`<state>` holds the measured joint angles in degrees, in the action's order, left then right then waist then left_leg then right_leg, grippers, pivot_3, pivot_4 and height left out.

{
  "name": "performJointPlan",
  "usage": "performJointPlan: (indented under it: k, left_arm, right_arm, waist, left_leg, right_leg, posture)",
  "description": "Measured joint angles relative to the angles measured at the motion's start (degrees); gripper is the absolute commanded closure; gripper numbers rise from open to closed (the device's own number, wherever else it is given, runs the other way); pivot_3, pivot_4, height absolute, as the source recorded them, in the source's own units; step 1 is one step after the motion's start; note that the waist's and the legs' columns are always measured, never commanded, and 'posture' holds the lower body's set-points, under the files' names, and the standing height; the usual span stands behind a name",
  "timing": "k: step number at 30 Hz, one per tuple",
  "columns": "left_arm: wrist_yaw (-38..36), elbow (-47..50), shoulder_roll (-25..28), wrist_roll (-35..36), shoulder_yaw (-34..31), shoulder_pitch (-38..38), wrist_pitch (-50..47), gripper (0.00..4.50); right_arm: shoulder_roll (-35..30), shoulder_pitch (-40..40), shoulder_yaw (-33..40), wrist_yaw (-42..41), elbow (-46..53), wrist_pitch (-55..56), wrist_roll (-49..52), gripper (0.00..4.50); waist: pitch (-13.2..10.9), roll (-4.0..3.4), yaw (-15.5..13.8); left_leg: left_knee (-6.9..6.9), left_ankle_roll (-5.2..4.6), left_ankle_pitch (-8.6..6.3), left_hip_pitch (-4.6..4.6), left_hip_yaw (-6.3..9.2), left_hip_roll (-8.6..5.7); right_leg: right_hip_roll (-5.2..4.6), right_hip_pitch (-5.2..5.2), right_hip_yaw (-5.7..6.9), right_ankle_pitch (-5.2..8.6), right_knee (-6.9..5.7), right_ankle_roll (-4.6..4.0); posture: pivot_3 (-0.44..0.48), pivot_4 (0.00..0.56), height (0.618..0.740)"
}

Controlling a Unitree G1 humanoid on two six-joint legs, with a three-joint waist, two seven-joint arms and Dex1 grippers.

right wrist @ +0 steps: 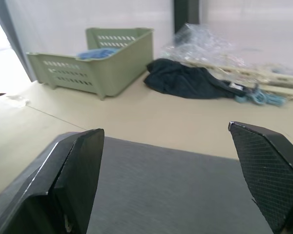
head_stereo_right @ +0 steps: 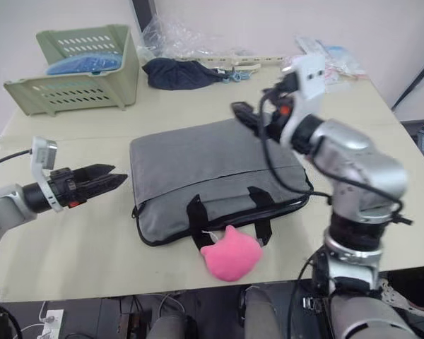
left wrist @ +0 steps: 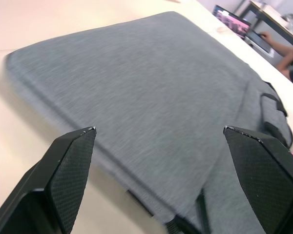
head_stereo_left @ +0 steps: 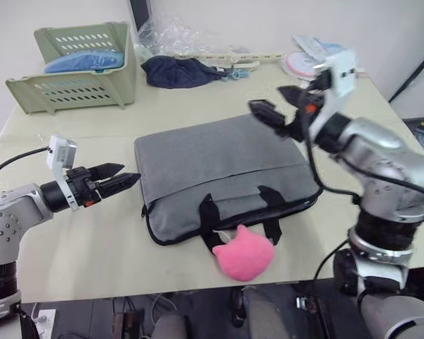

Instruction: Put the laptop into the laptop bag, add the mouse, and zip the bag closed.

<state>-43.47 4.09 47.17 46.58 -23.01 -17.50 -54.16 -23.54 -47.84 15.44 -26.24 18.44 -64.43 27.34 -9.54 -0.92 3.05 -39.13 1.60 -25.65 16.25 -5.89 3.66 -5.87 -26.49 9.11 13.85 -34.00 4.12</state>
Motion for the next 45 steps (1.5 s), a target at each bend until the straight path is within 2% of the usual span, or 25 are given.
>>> performJointPlan:
  k: [2,4,8,12,18,31,34,36,42,43,45]
  left_arm:
    - [0.01,-2.19,-0.28,-0.51,-0.04,0.26,0.49,0.0]
    - [0.08,-5.6,-2.6,-0.84,0.04,0.67,1.05,0.0]
    - [0.16,-9.64,-5.5,-2.11,1.34,1.33,1.76,0.0]
    - [0.17,-11.11,-8.37,-2.35,2.82,0.27,2.19,0.0]
    - [0.24,-11.66,-10.5,-3.11,3.73,-1.19,3.05,0.0]
    - [0.07,-12.99,-11.87,-4.67,4.64,-2.62,4.21,0.0]
    - [0.05,-13.44,-12.49,-4.81,5.14,-3.5,4.22,0.0]
    - [-0.22,-13.52,-12.87,-4.81,5.62,-3.89,4.18,0.0]
    - [-0.92,-13.93,-13.51,-5.2,6.84,-4.69,4.3,0.0]
    - [-0.96,-13.96,-13.56,-5.25,6.97,-4.75,4.33,0.0]
    - [-1.02,-13.99,-13.78,-5.39,7.24,-4.87,4.46,0.0]
  right_arm:
    - [-2.78,0.39,2.29,0.07,-2.76,-1.19,-0.11,0.05]
    - [-7.96,5.41,5.59,0.05,-7.88,-1.93,-0.45,0.05]
    - [-9.36,11.73,8.61,0.48,-12.24,-4.21,-0.61,0.05]
    - [-8.18,12.38,12.92,1.79,-11.83,-7.59,1.99,0.05]
    - [-2.45,16.02,16.28,5.08,-11.1,-11.14,4.63,0.05]
    - [1.96,23.32,20.34,7.87,-6.23,-14.48,8.19,0.05]
    - [2.8,23.46,20.97,8.64,-5.23,-15.24,8.73,0.89]
    - [3.48,23.44,20.99,8.93,-4.41,-15.62,9.43,1.86]
    - [4.07,23.58,21.03,9.7,-2.79,-15.76,10.58,4.26]
    - [4.07,23.58,21.03,9.81,-2.74,-15.76,10.59,4.46]
    - [4.13,23.59,21.03,10.24,-2.74,-15.78,10.88,4.46]
  waist:
    - [-0.01,0.02,-0.05]
    - [0.0,0.04,-0.06]
    - [-0.02,0.05,0.11]
    - [-0.02,0.05,0.2]
    - [-0.02,0.04,-0.26]
    - [0.01,0.02,-0.74]
    - [0.01,0.01,-0.99]
    - [0.02,0.02,-1.07]
    - [0.08,0.12,-1.2]
    - [0.1,0.15,-1.21]
    - [0.13,0.18,-1.25]
  left_leg:
    - [0.0,-0.02,0.01,0.01,-0.03,-0.01]
    - [0.04,-0.02,0.01,-0.01,-0.07,0.0]
    - [0.03,-0.02,0.01,0.02,-0.23,0.0]
    - [0.0,0.0,0.03,0.0,-0.34,0.03]
    - [-0.06,-0.02,0.04,-0.01,-0.36,0.0]
    - [-0.1,-0.03,0.04,-0.11,-0.41,-0.02]
    - [-0.13,-0.03,0.04,-0.12,-0.42,-0.02]
    - [-0.13,-0.03,0.04,-0.12,-0.43,-0.03]
    - [-0.15,-0.04,0.04,-0.14,-0.42,-0.04]
    - [-0.15,-0.03,0.04,-0.15,-0.42,-0.04]
    - [-0.16,-0.04,0.04,-0.16,-0.42,-0.04]
  right_leg:
    - [-0.01,0.01,-0.02,-0.01,0.04,0.02]
    - [-0.01,0.02,-0.02,-0.01,0.04,0.02]
    - [-0.01,0.01,-0.11,-0.03,-0.06,0.06]
    - [-0.01,0.03,-0.22,-0.04,-0.2,0.07]
    - [-0.02,0.03,-0.27,-0.05,-0.22,0.08]
    - [-0.02,0.12,-0.35,-0.05,-0.34,0.09]
    - [-0.02,0.12,-0.38,-0.05,-0.38,0.09]
    - [-0.02,0.12,-0.37,-0.05,-0.38,0.09]
    - [-0.02,0.15,-0.37,-0.05,-0.38,0.09]
    - [-0.02,0.16,-0.37,-0.05,-0.38,0.09]
    - [-0.02,0.17,-0.37,-0.05,-0.38,0.09]
  posture:
    - [0.0,0.15,0.74]
    - [0.0,0.15,0.74]
    - [0.0,0.15,0.74]
    - [0.0,0.15,0.74]
    - [0.0,0.15,0.74]
    - [0.0,0.15,0.74]
    - [0.0,0.15,0.74]
    - [0.0,0.15,0.74]
    - [0.0,0.15,0.74]
    - [0.0,0.15,0.74]
    - [0.0,0.15,0.74]
